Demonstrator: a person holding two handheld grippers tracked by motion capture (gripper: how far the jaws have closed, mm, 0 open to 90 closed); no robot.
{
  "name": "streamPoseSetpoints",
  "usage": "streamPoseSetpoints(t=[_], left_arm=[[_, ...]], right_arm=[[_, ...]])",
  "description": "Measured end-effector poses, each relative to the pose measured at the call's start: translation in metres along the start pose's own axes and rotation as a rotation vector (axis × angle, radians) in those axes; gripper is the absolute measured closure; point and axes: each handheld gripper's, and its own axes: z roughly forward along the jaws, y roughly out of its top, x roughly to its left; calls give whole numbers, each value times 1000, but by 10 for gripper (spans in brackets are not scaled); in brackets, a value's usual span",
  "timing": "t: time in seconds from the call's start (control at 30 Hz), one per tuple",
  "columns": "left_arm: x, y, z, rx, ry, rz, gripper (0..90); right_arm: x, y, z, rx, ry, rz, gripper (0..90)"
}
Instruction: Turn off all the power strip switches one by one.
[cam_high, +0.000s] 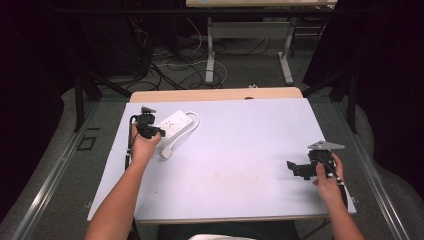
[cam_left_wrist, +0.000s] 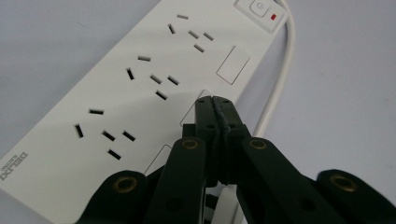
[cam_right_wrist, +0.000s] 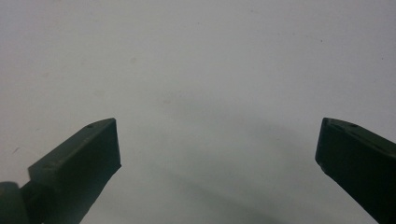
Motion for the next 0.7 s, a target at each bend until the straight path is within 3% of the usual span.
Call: streamPoseSetpoints(t=[0.17,0.7], left_arm=[[3,-6,-5,7,-14,13,900],[14,-26,-17,-12,-22,-22,900]], right_arm=[[-1,0,0,-4,-1,0,0],[0,0,-3,-7,-5,1,0]])
